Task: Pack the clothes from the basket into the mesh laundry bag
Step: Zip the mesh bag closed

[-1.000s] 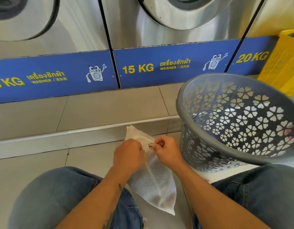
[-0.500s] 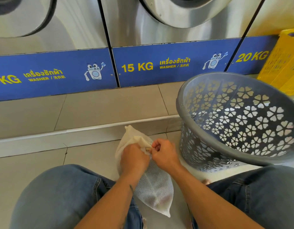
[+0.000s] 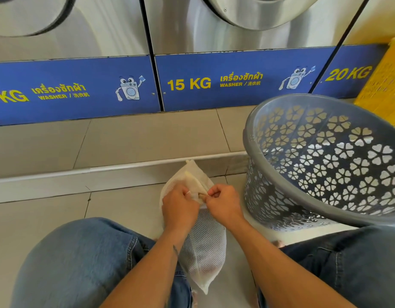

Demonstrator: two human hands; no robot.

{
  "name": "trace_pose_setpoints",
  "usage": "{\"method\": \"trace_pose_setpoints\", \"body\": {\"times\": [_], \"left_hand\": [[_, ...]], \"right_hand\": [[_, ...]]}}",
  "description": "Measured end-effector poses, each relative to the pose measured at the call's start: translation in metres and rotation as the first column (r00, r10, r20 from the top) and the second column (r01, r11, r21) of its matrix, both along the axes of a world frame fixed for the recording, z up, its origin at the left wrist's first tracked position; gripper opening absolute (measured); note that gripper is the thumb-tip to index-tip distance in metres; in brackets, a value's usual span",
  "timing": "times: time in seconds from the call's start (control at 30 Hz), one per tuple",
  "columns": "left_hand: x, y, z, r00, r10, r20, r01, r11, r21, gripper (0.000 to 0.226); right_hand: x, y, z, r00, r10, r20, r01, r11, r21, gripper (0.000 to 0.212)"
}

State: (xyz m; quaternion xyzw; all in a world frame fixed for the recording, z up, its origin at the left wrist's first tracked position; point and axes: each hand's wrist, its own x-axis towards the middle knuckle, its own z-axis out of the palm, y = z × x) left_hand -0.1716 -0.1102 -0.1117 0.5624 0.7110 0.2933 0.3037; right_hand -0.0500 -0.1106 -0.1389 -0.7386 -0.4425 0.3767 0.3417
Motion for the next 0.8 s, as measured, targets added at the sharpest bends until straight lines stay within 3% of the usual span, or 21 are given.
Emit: {"method": "trace_pose_setpoints", "body": {"times": [0.23, 0.43, 0.6, 0.8], "left_hand": [[-0.002, 0.006, -0.006, 0.997, 0.017, 0.08, -0.018, 1.0, 0.01, 0.014], [-0.002, 0.007, -0.002, 0.958, 0.094, 0.27, -0.079, 0.995, -0.066, 0.004], [0.002, 0.007, 0.001, 0.903, 0.101, 0.417, -0.027, 0.984, -0.179, 0.023], [0.001, 0.008, 0.0, 0.877, 0.124, 0.465, 0.002, 0.965, -0.262, 0.033]], "right_hand": [[0.0, -0.002, 0.006, 0.982, 0.01, -0.188, -0.009, 1.0, 0.006, 0.016], [0.002, -0.004, 0.011, 0.989, 0.002, -0.148, 0.003, 1.0, 0.029, 0.015], [0.005, -0.006, 0.01, 0.992, -0.001, -0.129, 0.004, 1.0, 0.021, 0.015], [0.006, -0.006, 0.009, 0.995, -0.027, -0.097, 0.031, 0.999, 0.042, 0.016]]}}
